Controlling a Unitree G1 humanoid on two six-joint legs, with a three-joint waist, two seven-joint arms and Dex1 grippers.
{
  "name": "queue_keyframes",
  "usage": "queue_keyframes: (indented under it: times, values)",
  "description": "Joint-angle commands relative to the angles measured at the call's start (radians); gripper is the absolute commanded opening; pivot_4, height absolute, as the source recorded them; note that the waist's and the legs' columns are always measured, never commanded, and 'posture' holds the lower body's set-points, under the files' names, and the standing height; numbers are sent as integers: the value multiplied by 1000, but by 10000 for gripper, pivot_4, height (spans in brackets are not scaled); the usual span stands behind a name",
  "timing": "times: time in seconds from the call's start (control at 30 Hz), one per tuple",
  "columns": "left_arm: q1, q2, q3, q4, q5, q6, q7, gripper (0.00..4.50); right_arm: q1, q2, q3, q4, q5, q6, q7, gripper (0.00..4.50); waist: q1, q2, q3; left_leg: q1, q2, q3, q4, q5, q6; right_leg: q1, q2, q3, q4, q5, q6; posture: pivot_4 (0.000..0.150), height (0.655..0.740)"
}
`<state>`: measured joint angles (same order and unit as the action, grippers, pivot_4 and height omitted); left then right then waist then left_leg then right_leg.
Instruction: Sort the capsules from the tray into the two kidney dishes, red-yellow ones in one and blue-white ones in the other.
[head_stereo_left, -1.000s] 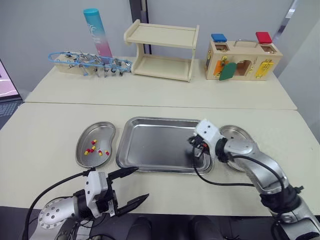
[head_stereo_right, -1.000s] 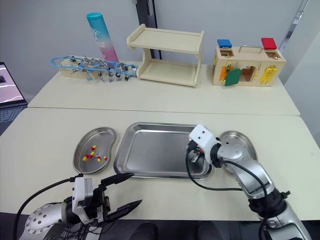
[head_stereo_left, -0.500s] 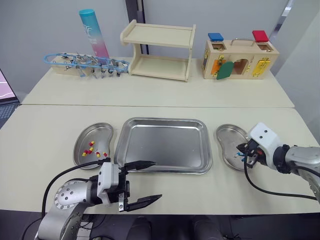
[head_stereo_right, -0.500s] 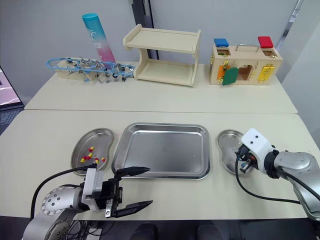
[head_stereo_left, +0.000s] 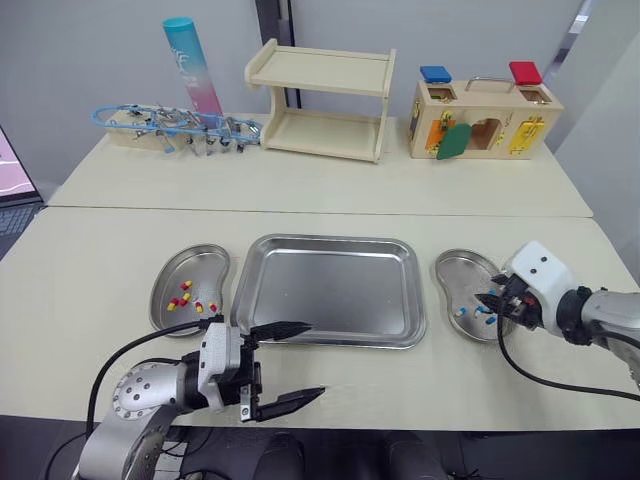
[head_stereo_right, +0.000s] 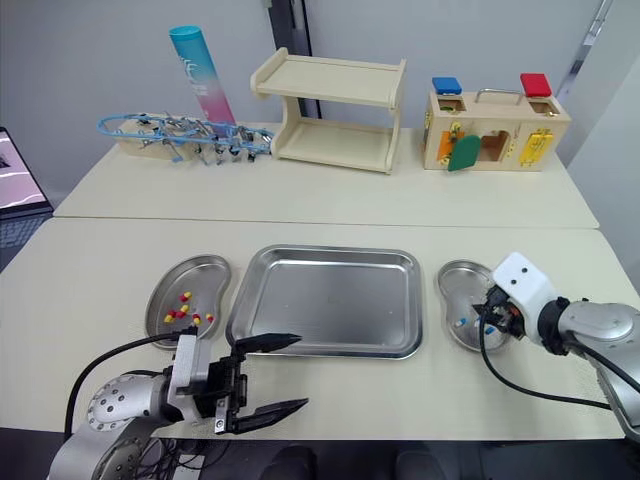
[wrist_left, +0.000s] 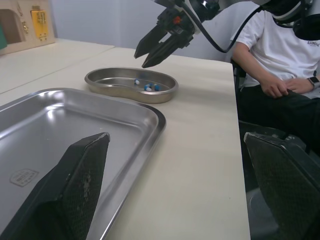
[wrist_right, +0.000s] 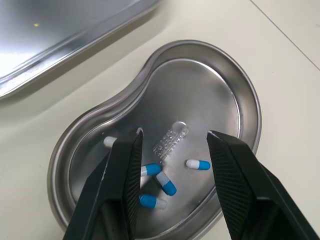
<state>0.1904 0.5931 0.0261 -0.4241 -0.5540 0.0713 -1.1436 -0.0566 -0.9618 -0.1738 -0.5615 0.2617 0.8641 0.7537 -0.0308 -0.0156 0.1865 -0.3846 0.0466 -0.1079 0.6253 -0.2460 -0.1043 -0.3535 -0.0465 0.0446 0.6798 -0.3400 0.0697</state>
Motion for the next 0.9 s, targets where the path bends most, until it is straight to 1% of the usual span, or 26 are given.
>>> queue_keyframes:
  times: [0.03, 0.13, 0.17, 0.27, 0.3, 0.37, 0.47, 0.57, 0.63, 0.73, 0.77, 0.9]
  values:
    - [12, 33, 52, -56, -27, 75, 73, 45000, 65, -13, -102, 15, 14, -216, 101, 21347, 0, 0, 0, 0, 0, 0, 0, 0, 0, 0, 0, 0, 0, 0, 0, 1500, 7400]
    - [21, 63, 120, -63, -28, 143, 153, 45000, 135, -9, -159, 60, 3, -413, 177, 21347, 0, 0, 0, 0, 0, 0, 0, 0, 0, 0, 0, 0, 0, 0, 0, 1500, 7400]
    - [29, 74, 163, -57, -34, 163, 179, 45000, 157, -9, -177, 88, -2, -484, 206, 21347, 0, 0, 0, 1, 0, 0, 0, 0, 0, 1, 0, 0, 0, 0, 0, 1500, 7400]
    - [72, 126, 361, 20, -55, 197, 213, 45000, 208, -23, -238, 227, 9, -669, 321, 21347, -2, -1, 1, 1, 0, 0, 0, 0, 0, 1, 0, 0, 0, 0, 0, 1500, 7400]
    - [82, 139, 401, 41, -55, 201, 214, 45000, 213, -28, -246, 264, 11, -705, 344, 21347, -4, -2, 1, 1, 0, 0, 0, 0, 0, 1, 0, 0, 0, 0, 0, 1500, 7400]
    - [108, 194, 524, 160, 12, 205, 255, 45000, 202, -65, -252, 377, 15, -778, 420, 21347, -5, -1, 1, 2, 0, 1, 0, 0, 0, 1, 0, 0, 0, 0, 0, 1500, 7400]
    - [143, 271, 660, 334, 28, 179, 187, 45000, 175, -123, -247, 516, 35, -825, 523, 21347, -8, -1, 1, 3, 0, 1, 0, 0, 0, 1, 0, 1, 1, 0, 0, 1500, 7400]
    - [196, 343, 737, 492, 70, 174, 136, 45000, 131, -187, -220, 642, 30, -848, 600, 27307, -8, -1, 2, 3, 0, 1, -1, 0, 0, 1, 0, 1, 0, 0, -1, 1500, 7400]
    - [225, 370, 746, 535, 113, 167, 138, 45000, 88, -210, -197, 695, 28, -857, 629, 33390, -10, 0, 2, 3, 0, 2, -1, 0, 0, 1, 0, 1, 0, 0, -1, 1500, 7400]
    - [237, 411, 745, 595, 176, 162, 157, 45000, 5, -227, -154, 751, 9, -900, 649, 43655, -12, 0, 2, 3, 0, 2, -2, 0, 0, 1, 0, 1, 0, 0, -1, 1500, 7400]
    - [231, 419, 751, 606, 176, 173, 153, 45000, -20, -232, -138, 766, 0, -911, 653, 44648, -13, 0, 2, 3, 1, 2, -2, 0, 0, 1, 0, 1, 1, 0, -1, 1500, 7400]
    - [209, 448, 743, 634, 180, 191, 121, 45000, -67, -248, -94, 795, -9, -908, 688, 44648, -8, 0, 2, 2, 1, 2, -2, 0, 0, 0, 0, 0, 0, 0, -1, 1500, 7400]
